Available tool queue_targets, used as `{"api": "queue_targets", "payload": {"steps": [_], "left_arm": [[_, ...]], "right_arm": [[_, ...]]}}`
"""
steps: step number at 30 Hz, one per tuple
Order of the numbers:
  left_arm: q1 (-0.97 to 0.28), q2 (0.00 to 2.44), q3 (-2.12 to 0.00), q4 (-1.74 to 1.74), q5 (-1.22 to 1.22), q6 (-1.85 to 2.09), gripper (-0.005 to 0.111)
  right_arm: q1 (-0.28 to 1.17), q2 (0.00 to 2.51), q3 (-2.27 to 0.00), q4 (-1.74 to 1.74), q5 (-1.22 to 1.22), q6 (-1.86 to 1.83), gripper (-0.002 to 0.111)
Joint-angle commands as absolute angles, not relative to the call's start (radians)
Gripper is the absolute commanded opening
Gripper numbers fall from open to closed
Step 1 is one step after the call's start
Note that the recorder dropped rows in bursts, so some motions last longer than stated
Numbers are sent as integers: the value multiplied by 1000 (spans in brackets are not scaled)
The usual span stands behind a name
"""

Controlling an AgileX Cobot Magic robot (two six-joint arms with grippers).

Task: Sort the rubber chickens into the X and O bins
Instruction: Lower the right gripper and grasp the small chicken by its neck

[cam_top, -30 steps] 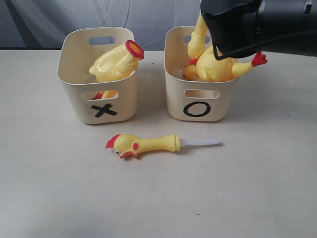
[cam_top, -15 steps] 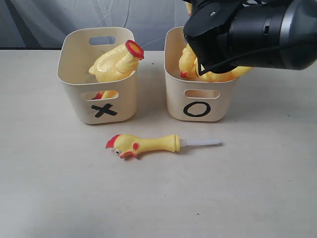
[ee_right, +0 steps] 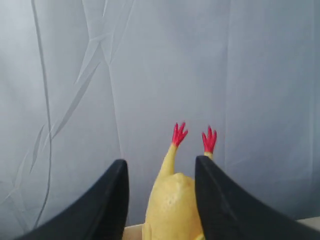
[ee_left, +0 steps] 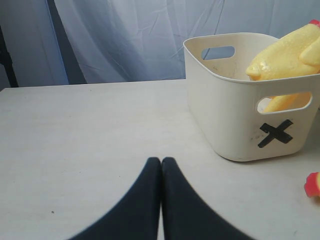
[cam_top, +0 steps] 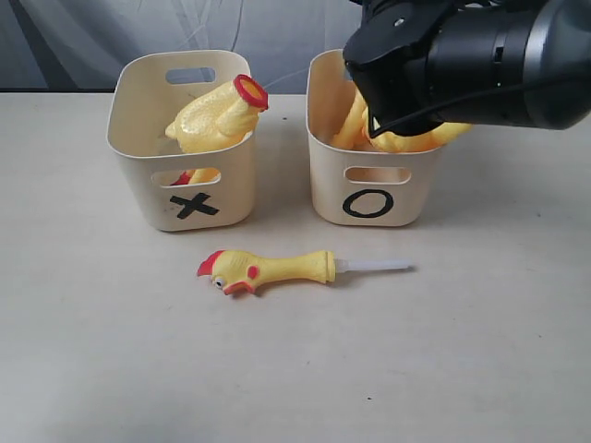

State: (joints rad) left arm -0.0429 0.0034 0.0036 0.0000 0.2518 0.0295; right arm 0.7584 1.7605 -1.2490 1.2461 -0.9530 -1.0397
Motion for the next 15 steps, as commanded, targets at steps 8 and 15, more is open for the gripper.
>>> {"api": "queue_targets", "payload": {"steps": [8,15], "left_arm": [[-43,0,0,0,239,27,0],[-43,0,0,0,239,27,0]], "right_arm": [[757,1623,-1253,1265,-814,-1211,42],[756,1536,-1253,1286,51,-1450,42]]}}
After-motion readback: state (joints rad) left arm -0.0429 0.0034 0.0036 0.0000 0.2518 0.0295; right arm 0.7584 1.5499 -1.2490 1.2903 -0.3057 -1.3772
